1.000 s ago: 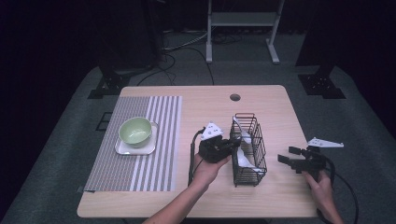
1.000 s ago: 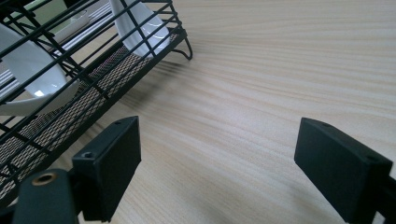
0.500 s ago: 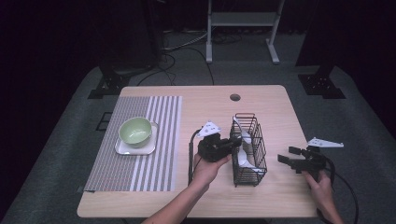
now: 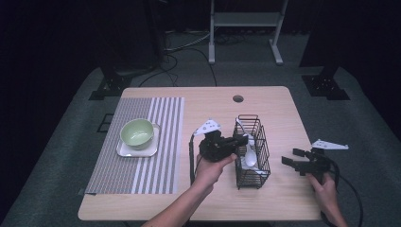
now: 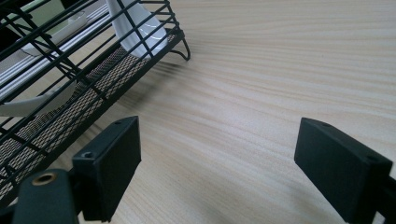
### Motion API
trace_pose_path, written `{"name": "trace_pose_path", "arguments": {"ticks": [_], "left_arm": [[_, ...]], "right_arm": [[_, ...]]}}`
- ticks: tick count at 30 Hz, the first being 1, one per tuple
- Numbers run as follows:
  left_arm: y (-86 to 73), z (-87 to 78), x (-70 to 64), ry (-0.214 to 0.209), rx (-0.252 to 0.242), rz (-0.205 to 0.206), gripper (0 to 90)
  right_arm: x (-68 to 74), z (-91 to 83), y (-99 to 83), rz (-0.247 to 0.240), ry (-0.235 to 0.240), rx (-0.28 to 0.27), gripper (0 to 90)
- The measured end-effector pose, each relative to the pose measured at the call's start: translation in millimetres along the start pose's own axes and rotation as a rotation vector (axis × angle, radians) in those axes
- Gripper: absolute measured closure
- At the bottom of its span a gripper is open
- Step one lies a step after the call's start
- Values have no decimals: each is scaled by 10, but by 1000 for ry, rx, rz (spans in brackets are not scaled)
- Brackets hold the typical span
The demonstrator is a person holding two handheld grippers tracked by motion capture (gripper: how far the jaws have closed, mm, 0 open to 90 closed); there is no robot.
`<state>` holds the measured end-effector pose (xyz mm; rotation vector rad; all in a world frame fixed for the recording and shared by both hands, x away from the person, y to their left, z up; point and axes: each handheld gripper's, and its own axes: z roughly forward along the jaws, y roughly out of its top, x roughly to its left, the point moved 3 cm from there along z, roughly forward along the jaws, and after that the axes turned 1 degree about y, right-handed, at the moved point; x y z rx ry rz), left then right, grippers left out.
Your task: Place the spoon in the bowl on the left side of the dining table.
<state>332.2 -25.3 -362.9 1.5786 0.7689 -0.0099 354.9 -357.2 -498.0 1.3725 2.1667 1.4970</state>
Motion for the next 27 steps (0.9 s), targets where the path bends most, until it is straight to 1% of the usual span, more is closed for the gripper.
{"name": "trace_pose_path", "arguments": {"ticks": [3,7,8,12,14,15,18,20,27], "left_arm": [[42,-8,-44,-18,-12,-11,849],[86,-17,-87,-28,-16,-10,850],[99,-17,-94,-31,-22,-16,850],[136,-30,-95,-41,-23,-29,850],[151,-35,-93,-49,-31,-46,850],[160,-41,-89,-50,-30,-43,850],[187,-61,-88,-54,-43,-57,850],[206,-79,-87,-54,-44,-55,850],[303,-137,-95,-68,-73,-72,850]], "right_arm": [[-1,1,0,2,-1,1,136],[-4,4,0,-2,-2,0,136],[-3,2,0,2,-3,1,136],[-4,2,0,3,-4,1,136],[-7,5,-1,2,-6,2,136],[-7,6,-1,1,-7,3,135],[-7,7,-2,3,-9,4,135],[-8,10,-3,6,-11,6,136],[-13,16,-5,5,-18,12,136]]}}
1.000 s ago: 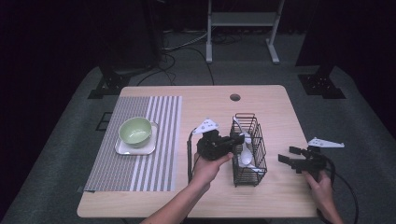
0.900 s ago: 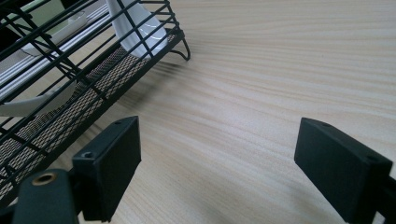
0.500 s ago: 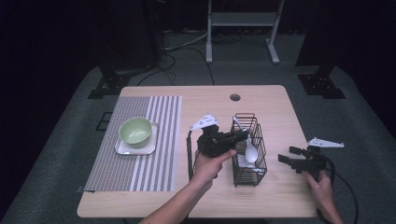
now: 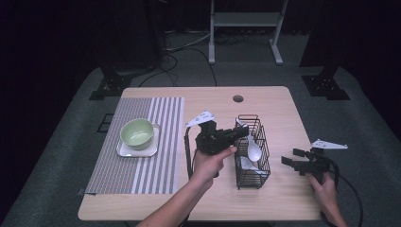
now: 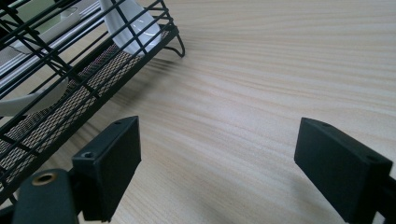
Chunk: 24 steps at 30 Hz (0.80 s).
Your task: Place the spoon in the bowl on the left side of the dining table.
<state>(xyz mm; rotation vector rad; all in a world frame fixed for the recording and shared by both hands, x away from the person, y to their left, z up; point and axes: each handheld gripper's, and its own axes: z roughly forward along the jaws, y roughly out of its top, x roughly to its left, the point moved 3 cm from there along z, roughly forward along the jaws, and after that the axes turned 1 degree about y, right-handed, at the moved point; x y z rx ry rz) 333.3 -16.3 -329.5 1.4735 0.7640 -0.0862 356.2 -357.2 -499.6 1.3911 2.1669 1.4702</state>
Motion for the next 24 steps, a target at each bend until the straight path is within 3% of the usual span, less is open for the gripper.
{"name": "trace_pose_path", "arguments": {"ticks": [6,24], "left_arm": [[78,-46,5,-1,-19,-15,850],[242,-243,-9,5,-72,-4,850]], "right_arm": [[-2,2,0,0,-2,1,136],[-6,12,-1,1,-13,8,135]]}}
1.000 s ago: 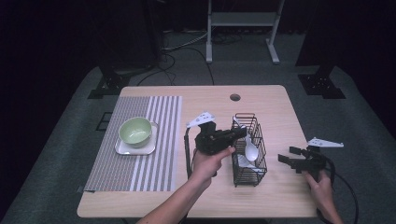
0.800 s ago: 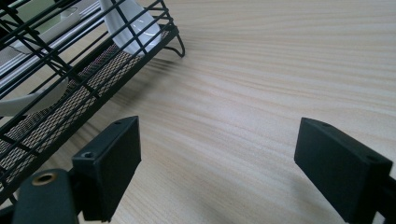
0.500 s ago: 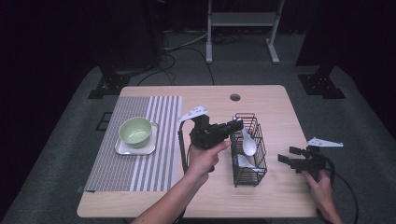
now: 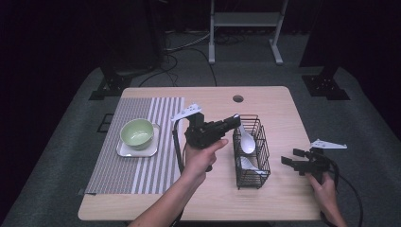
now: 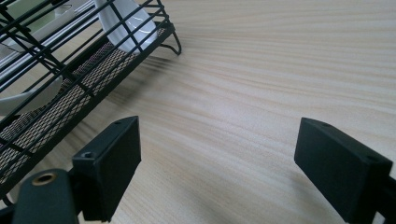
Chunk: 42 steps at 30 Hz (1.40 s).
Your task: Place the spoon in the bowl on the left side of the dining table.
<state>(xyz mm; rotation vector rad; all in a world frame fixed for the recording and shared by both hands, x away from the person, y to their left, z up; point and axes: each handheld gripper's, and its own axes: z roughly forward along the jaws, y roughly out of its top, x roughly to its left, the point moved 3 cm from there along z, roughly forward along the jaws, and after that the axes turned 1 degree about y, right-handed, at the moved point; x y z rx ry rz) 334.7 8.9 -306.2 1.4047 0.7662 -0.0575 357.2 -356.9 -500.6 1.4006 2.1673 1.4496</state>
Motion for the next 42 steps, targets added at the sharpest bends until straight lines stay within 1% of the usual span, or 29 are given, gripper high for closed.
{"name": "trace_pose_path", "arguments": {"ticks": [12,20,24,27,30,35,42], "left_arm": [[22,-150,127,28,-19,-17,850],[32,-231,180,47,-32,-21,850],[34,-287,231,59,-39,-35,850],[38,-330,262,70,-44,-34,851],[42,-367,288,76,-51,-42,850],[39,-428,331,88,-52,-36,850],[25,-500,397,106,-61,-47,850]], "right_arm": [[3,11,0,0,-8,6,136],[2,10,0,0,-12,6,136],[1,10,0,2,-12,6,136],[-2,9,0,3,-14,5,136],[-2,11,1,5,-16,7,136],[-4,12,0,7,-18,7,136],[-5,12,1,9,-18,8,136]]}}
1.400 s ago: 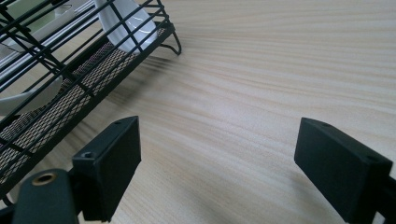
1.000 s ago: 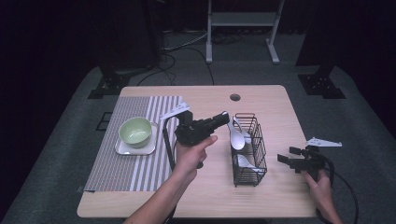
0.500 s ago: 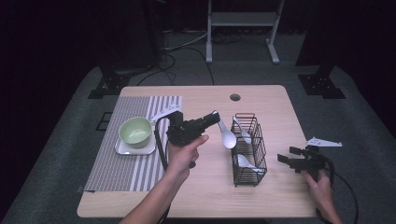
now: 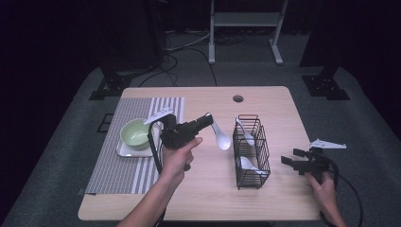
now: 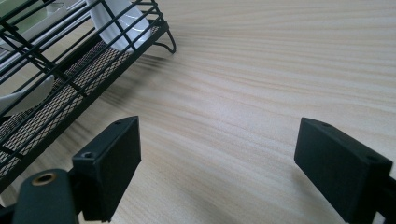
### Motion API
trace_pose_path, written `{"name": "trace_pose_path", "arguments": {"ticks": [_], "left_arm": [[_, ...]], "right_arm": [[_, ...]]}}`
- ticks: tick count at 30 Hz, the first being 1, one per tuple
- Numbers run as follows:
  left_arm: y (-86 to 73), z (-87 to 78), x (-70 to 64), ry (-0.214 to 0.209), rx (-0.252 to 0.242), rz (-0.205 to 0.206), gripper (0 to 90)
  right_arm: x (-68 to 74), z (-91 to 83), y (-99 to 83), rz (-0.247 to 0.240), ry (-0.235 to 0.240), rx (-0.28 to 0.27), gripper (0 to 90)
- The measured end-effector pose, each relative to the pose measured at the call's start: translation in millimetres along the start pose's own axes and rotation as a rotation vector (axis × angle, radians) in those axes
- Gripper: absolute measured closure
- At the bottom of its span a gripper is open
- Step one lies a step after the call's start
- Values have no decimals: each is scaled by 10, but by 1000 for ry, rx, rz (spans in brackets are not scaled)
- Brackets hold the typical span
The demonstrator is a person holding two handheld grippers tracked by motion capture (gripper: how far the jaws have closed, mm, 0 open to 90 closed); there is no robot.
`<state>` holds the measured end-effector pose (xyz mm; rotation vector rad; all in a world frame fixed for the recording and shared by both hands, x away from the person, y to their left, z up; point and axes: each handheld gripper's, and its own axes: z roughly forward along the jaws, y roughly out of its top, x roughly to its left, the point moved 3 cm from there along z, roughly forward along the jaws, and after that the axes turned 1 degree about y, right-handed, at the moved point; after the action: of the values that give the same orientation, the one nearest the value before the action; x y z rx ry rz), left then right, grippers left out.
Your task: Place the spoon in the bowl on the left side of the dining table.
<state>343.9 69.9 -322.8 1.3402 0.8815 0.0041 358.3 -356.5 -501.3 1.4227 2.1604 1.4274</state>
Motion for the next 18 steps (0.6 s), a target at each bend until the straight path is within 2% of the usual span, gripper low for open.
{"name": "trace_pose_path", "arguments": {"ticks": [18], "left_arm": [[-3,-173,171,43,-15,-10,850]], "right_arm": [[-3,5,0,-2,-5,4,136]]}}
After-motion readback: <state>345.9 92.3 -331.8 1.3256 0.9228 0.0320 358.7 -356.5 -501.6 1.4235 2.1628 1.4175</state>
